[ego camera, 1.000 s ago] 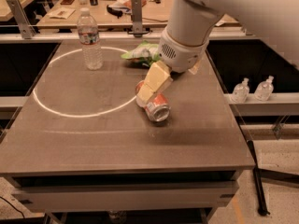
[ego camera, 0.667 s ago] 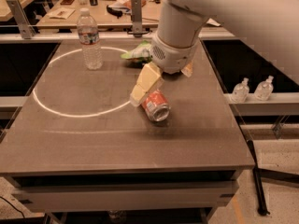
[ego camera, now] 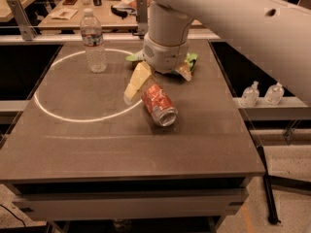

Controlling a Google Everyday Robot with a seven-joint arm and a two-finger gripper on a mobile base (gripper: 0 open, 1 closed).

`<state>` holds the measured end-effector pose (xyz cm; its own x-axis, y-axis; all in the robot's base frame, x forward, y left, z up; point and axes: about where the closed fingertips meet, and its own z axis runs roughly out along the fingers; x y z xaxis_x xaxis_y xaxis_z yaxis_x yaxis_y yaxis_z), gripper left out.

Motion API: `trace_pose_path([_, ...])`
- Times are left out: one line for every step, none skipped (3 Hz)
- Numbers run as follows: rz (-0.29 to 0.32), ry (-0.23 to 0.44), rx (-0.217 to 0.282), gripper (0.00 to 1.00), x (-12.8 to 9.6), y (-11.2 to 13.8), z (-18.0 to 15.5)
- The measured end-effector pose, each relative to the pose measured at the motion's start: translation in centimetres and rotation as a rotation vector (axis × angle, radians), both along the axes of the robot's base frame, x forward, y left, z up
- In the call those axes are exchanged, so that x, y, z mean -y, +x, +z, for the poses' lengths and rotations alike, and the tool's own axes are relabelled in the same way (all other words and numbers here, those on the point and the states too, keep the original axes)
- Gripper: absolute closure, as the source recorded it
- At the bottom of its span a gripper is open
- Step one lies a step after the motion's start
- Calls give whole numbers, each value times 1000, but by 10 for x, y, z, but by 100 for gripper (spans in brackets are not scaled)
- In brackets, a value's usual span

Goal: Place coke can upright

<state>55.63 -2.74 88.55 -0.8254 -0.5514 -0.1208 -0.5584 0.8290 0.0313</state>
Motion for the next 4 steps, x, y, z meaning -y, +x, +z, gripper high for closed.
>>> trace_pose_path([-62, -19, -22, 0, -6, 6, -6])
trace_pose_path([-97, -40, -47, 0, -14, 6, -17])
trace_pose_path([-116, -35, -68, 0, -19, 4, -29])
trace_pose_path([-130, -22, -86, 0, -19, 0, -40])
